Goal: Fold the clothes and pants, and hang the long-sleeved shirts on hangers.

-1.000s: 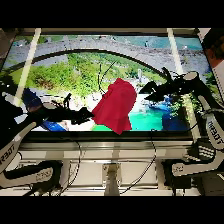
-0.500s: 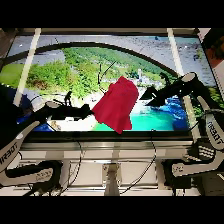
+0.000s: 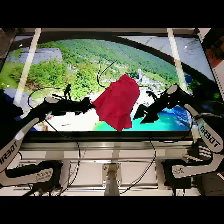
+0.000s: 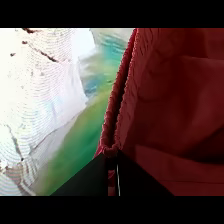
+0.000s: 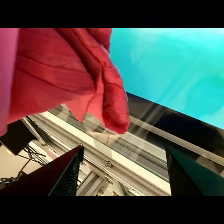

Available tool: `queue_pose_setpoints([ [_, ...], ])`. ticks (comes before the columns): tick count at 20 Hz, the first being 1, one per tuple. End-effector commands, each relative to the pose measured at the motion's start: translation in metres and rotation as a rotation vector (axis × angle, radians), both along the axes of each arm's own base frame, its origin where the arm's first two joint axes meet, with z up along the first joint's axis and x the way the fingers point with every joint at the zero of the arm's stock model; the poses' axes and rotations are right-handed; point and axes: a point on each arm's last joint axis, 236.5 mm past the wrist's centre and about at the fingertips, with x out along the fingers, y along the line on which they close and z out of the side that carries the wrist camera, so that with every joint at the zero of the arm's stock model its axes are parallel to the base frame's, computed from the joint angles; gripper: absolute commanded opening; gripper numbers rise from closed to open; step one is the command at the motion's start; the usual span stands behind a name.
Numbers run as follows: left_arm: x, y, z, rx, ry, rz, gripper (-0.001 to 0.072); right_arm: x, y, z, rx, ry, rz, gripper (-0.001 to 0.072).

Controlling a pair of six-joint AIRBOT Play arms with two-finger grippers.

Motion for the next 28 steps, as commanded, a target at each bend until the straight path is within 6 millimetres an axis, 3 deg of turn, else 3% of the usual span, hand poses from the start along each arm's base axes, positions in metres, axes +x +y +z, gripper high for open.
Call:
queue_pose_setpoints([
  [1, 0.002, -0.001, 0.002, -0.006, -0.005, 0.004, 0.0019, -0.006, 0.018, -0.012, -0.028, -0.034, 0.037, 0.055],
  [7, 0.004, -0.002, 0.005, -0.022, -0.002, 0.016, 0.0019, -0.007, 0.041, -0.028, -0.021, -0.005, 0.016, 0.0546],
  [10, 0.004, -0.002, 0.005, -0.023, -0.001, 0.017, 0.0019, 0.0, 0.051, -0.037, -0.027, -0.035, -0.002, 0.0457],
  [11, 0.004, -0.002, 0.005, -0.022, -0.001, 0.017, 0.0019, 0.0, 0.051, -0.038, -0.027, -0.033, -0.004, 0.0338],
  [13, 0.005, -0.003, 0.006, -0.033, 0.002, 0.026, 0.002, 0.0, 0.049, -0.035, -0.028, -0.028, -0.01, 0.003],
  [17, 0.026, 0.01, 0.012, -0.003, -0.07, 0.094, 0.0016, 0.024, 0.034, -0.009, -0.047, -0.078, -0.098, 0.0007],
  [19, 0.046, 0.019, 0.038, 0.008, -0.158, 0.145, 0.0016, 0.051, 0.003, 0.01, -0.113, -0.153, -0.156, 0.0007],
  [22, 0.076, 0.025, 0.096, 0.012, -0.325, 0.189, 0.0017, 0.12, -0.036, 0.055, -0.138, -0.319, -0.339, 0.0007],
  [25, 0.102, 0.026, 0.152, -0.002, -0.459, 0.221, 0.0017, 0.193, -0.055, 0.116, -0.106, -0.53, -0.514, 0.0007],
  [28, 0.123, 0.025, 0.206, -0.004, -0.599, 0.238, 0.0017, 0.248, -0.068, 0.184, -0.071, -0.738, -0.656, 0.0007],
])
